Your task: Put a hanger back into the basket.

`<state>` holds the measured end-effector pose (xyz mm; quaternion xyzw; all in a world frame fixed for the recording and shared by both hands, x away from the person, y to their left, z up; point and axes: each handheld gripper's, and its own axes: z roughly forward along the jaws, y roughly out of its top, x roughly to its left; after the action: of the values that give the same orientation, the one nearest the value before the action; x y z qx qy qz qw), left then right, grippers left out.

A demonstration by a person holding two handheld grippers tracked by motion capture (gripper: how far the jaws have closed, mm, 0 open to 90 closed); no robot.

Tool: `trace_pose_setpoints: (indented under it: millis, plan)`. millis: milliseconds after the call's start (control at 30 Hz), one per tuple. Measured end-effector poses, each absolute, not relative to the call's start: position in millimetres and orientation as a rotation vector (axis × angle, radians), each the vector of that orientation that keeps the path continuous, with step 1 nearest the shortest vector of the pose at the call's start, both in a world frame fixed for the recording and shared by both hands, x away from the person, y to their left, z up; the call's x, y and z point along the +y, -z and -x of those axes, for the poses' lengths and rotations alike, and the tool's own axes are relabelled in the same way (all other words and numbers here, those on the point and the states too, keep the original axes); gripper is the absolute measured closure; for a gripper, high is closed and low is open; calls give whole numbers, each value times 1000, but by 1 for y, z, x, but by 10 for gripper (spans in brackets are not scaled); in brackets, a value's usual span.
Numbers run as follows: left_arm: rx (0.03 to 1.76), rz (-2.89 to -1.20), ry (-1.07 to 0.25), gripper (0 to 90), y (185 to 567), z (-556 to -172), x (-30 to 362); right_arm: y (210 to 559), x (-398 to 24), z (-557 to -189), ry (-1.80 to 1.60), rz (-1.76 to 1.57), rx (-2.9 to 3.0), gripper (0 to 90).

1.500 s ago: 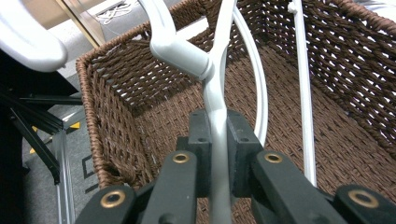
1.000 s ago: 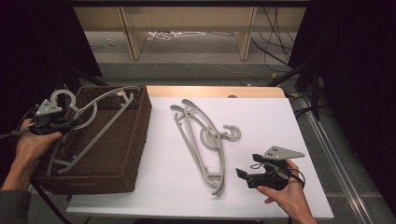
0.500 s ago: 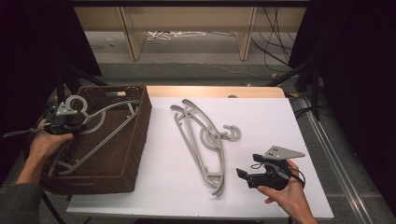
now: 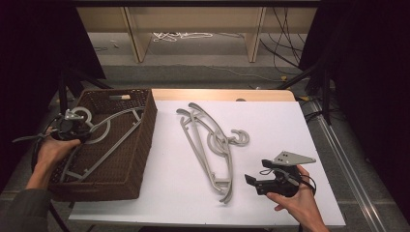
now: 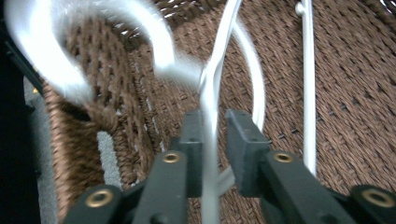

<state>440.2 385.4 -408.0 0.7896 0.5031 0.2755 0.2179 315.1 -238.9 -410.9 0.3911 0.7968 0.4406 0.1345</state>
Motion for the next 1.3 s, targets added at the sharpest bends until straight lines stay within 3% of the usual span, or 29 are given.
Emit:
trace_pose_setpoints:
  millis: [200, 267, 300, 400, 433, 633, 1300]
  plan:
    - [1403, -2068, -777, 626, 396, -429, 386, 410, -239, -315, -1271, -1142, 2306, 179]
    - [1415, -2022, -785, 565, 390, -426, 383, 411, -239, -315, -1279, -1143, 2313, 179]
    - [1416, -1995, -780, 487, 386, -422, 381, 412, -238, -316, -1284, -1128, 2304, 179]
    - [1403, -1967, -790, 437, 380, -418, 377, 412, -238, -316, -1286, -1124, 2301, 179]
    - [1402, -1941, -791, 377, 378, -415, 375, 412, -238, -316, -1293, -1113, 2289, 179]
    - [1353, -1828, -782, 272, 364, -400, 356, 412, -237, -315, -1299, -1120, 2284, 178]
    - [1017, -1654, -691, 179, 343, -350, 258, 412, -236, -315, -1357, -1113, 2225, 175]
